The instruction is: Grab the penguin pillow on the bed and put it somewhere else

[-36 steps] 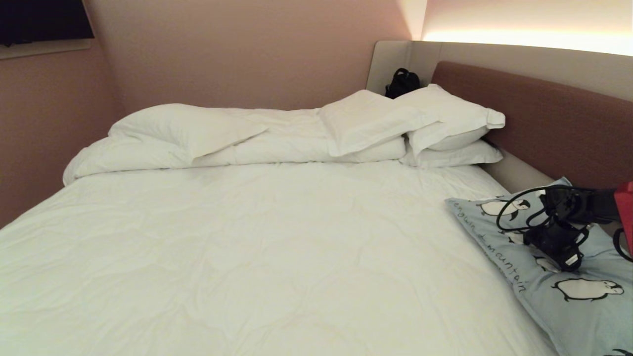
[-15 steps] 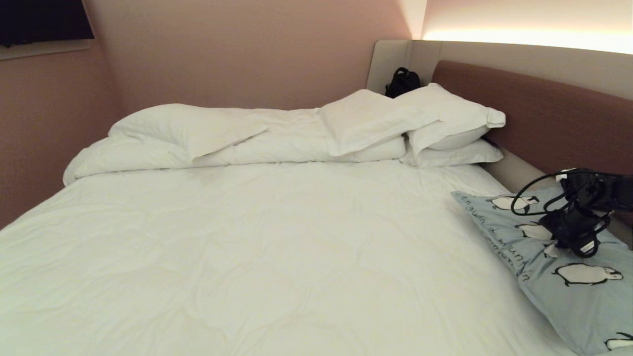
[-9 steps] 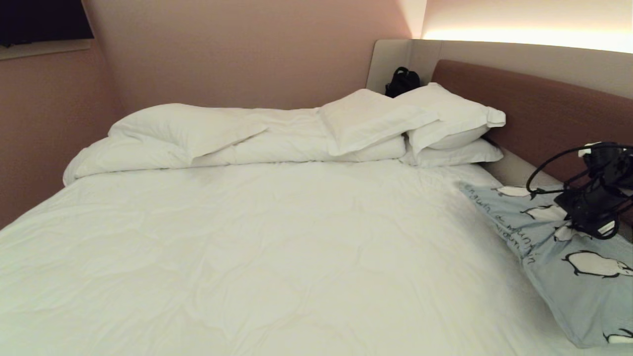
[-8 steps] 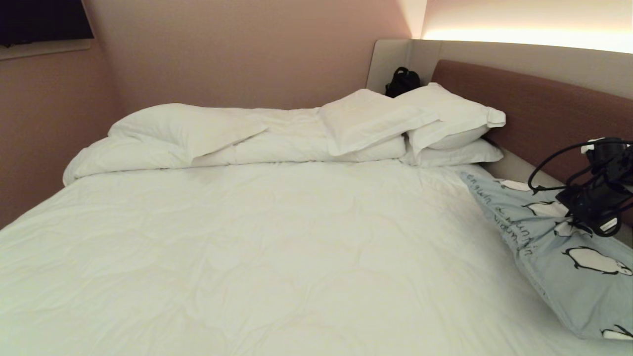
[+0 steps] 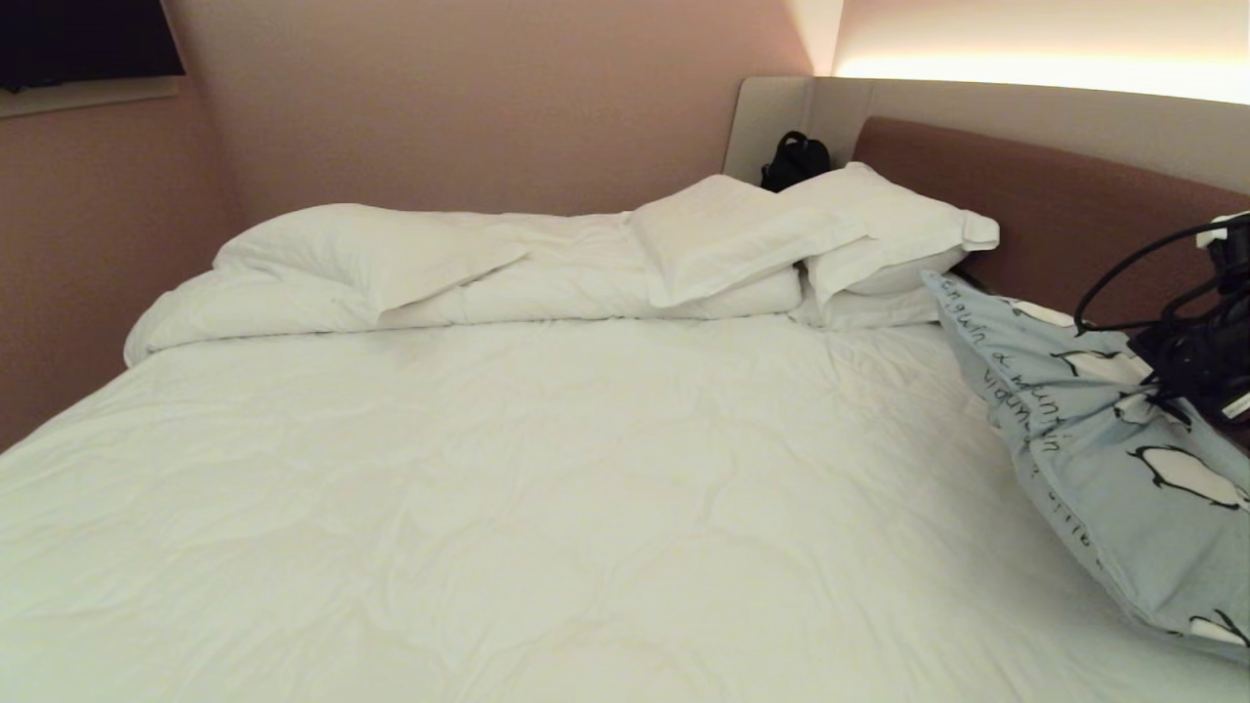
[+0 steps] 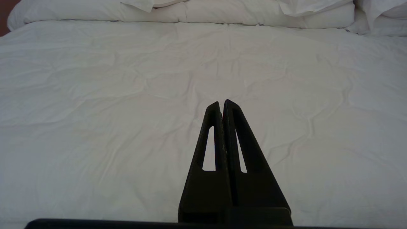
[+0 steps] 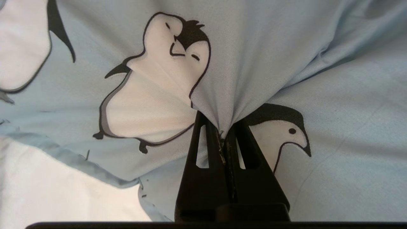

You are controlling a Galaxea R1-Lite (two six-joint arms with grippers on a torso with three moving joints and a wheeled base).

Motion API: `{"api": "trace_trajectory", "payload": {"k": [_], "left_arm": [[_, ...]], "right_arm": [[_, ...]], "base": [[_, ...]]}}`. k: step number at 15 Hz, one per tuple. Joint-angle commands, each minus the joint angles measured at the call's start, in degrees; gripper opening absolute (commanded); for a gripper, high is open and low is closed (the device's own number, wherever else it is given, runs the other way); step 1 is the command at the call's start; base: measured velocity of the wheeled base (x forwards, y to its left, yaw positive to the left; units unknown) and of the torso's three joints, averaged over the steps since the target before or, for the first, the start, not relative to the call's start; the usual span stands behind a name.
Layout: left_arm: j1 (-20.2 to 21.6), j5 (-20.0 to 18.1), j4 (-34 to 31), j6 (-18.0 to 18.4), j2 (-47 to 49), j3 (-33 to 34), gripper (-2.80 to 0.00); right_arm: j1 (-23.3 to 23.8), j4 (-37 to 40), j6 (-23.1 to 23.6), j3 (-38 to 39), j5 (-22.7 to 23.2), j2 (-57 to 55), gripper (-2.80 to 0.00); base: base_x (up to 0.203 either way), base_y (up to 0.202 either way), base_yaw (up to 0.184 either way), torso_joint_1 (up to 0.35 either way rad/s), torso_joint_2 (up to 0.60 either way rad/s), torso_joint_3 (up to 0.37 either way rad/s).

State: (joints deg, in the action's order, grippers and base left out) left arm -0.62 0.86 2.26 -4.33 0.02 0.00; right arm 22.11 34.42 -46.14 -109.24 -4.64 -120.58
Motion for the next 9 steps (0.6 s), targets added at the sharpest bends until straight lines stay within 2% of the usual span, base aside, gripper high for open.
{"api": "trace_trajectory", "payload": {"k": [1,4,9], "left_arm": [[0.01,0.02,0.03,-0.07,-0.02,0.00,-2.80],[0.01,0.02,0.03,-0.07,-0.02,0.00,-2.80],[0.01,0.02,0.03,-0.07,-0.02,0.00,-2.80]], "right_arm": [[0.03,1.45,-0.20,0.63,1.32,4.26,-2.80],[-1.99,1.67,-0.02,3.18,1.38,9.69,-2.80],[-8.08,1.47,0.23,11.11,1.60,22.40,-2.80]], "base": [[0.000,0.000,0.000,0.000,0.00,0.000],[0.000,0.000,0.000,0.000,0.00,0.000],[0.000,0.000,0.000,0.000,0.00,0.000]]}}
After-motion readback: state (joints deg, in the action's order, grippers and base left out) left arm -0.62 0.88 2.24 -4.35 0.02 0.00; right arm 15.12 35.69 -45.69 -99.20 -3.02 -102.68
